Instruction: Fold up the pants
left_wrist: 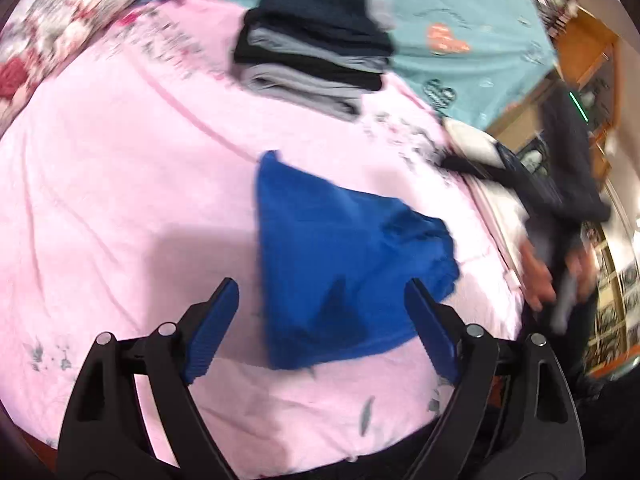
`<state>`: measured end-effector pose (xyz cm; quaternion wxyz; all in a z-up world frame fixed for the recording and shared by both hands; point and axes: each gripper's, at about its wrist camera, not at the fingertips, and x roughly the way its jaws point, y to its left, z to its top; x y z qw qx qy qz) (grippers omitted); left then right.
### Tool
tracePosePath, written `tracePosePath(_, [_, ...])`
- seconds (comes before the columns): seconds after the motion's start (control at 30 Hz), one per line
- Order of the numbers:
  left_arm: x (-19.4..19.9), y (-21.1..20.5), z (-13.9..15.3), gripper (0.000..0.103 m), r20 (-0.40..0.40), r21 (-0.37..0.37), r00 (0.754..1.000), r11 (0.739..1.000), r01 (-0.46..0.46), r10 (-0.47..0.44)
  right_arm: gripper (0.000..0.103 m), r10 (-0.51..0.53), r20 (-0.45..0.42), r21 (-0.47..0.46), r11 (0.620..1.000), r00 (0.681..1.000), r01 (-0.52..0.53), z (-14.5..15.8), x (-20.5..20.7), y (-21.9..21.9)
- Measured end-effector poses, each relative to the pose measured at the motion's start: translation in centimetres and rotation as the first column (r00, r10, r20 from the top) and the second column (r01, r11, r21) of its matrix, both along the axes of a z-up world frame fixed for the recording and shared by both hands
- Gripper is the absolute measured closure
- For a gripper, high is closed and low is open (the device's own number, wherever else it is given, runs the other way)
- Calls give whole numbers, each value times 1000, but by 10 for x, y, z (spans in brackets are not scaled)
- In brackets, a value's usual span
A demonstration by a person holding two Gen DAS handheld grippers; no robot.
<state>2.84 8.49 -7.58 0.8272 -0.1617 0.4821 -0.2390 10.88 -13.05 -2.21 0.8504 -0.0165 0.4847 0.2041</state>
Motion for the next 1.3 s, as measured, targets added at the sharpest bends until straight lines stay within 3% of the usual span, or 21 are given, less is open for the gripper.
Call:
tracePosePath(0.07, [15, 2, -18, 17, -75, -3, 997, 1000, -7, 7, 5, -72, 14, -9, 997, 997, 73, -2, -26, -35])
tracePosePath(0.17, [35, -7, -51, 17, -192, -50, 980, 998, 39, -48, 5, -211, -78, 15, 977, 974, 213, -32, -56, -85])
tracePosePath(0.27, [50, -19, -73, 17, -259, -101, 962, 993, 65, -89, 5, -290, -203, 109, 942, 935, 316, -70, -80, -117])
tracePosePath(0.33, [55, -26, -75, 17, -265, -136, 956, 986, 93, -127, 5, -279, -301, 230, 906, 912, 354, -91, -89, -126])
tracePosePath(0.4, [58, -31, -79, 17, -290, -197, 941, 973, 119, -173, 5, -258, -344, 296, 883, 903, 365, -102, -91, -129])
tracePosePath(0.6, [70, -49, -81, 16, -273, -212, 939, 965, 151, -207, 5, -182, -420, 369, 861, 889, 351, -124, -68, -116])
tracePosePath(0.73, [80, -52, -87, 11, -266, -283, 941, 950, 131, -209, 1, -156, -379, 447, 832, 912, 328, -129, -57, -110])
tracePosePath(0.8, [73, -53, -82, 23, -239, -238, 953, 963, 130, -188, 1, -174, -345, 447, 834, 922, 324, -129, -56, -106])
tracePosePath(0.83, [67, -54, -79, 43, -218, -180, 962, 976, 126, -164, 1, -186, -321, 422, 850, 929, 316, -126, -57, -100])
tracePosePath(0.87, [64, -53, -77, 58, -206, -153, 966, 980, 125, -155, 17, -197, -297, 387, 869, 934, 306, -123, -60, -94])
tracePosePath(0.9, [60, -51, -74, 63, -194, -156, 970, 980, 120, -149, 41, -205, -276, 340, 893, 939, 295, -123, -62, -86])
tracePosePath(0.93, [57, -48, -71, 69, -185, -170, 972, 979, 113, -145, 45, -217, -257, 320, 900, 942, 295, -123, -62, -84])
tracePosePath(1.0, [49, -46, -62, 72, -153, -177, 980, 979, 102, -129, 58, -228, -233, 313, 903, 945, 295, -117, -65, -83])
tracePosePath(1.03, [44, -46, -53, 72, -127, -167, 985, 981, 98, -120, 60, -226, -218, 319, 903, 950, 288, -112, -68, -83])
tracePosePath(1.2, [42, -44, 2, 72, -14, -113, 995, 988, 101, -103, 62, -208, -117, 292, 927, 971, 234, -82, -75, -74])
tracePosePath(1.3, [76, -40, 53, 72, 57, -86, 993, 991, 105, -100, 63, -176, -53, 295, 938, 983, 183, -48, -60, -69])
